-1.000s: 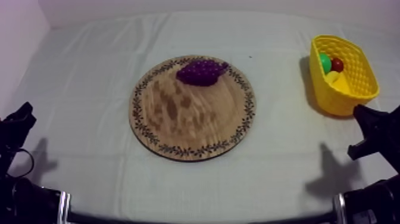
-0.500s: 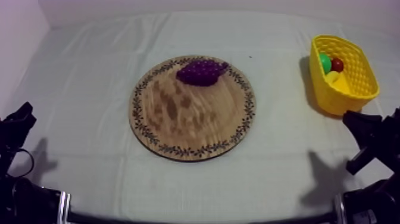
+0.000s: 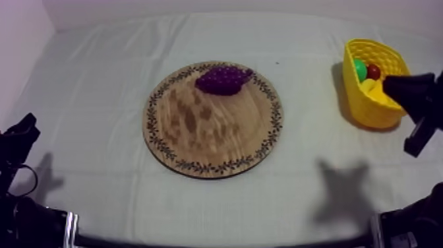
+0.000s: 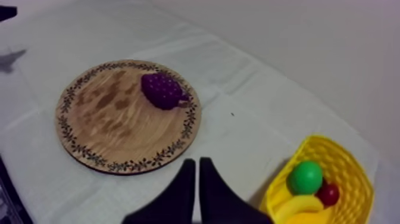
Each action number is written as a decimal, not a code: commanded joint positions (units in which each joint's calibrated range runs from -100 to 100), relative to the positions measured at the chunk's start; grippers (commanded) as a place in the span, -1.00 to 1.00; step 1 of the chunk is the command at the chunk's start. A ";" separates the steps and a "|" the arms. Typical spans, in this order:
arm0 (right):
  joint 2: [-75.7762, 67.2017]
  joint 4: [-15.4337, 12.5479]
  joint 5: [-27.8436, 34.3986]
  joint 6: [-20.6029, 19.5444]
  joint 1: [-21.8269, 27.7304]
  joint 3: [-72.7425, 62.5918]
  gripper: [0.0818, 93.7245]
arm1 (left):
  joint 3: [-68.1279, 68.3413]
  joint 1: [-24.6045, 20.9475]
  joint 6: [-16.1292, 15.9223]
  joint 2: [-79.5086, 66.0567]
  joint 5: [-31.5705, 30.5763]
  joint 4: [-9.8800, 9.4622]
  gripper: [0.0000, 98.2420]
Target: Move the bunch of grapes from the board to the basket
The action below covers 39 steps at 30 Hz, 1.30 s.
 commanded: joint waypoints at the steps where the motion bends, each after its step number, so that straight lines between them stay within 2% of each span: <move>1: 9.97 0.27 3.98 2.07 -1.27 -12.75 -1.00 | -0.04 0.02 0.01 0.02 0.00 0.01 -1.00; 6: 21.99 1.34 13.53 5.95 -2.81 -27.19 -1.00 | -0.04 0.02 0.01 0.02 0.00 0.01 -1.00; 11: 33.68 0.53 21.58 12.05 -2.13 -39.69 -0.99 | -0.04 0.02 0.01 0.02 0.00 0.01 -1.00; 15: 42.39 -0.26 25.83 16.26 -0.94 -47.99 -0.99 | -0.04 0.02 0.01 0.02 0.00 0.01 -1.00; 23: 58.62 -1.86 32.89 21.95 -0.11 -63.55 -0.98 | -0.04 0.02 0.01 0.02 0.00 0.01 -1.00; 31: 73.48 -1.85 41.54 25.42 -1.36 -77.75 -0.98 | -0.04 0.02 0.01 0.02 0.00 0.01 -1.00; 39: 85.21 -2.28 43.83 25.71 -1.28 -89.61 -0.98 | -0.04 0.02 0.01 0.02 0.00 0.01 -1.00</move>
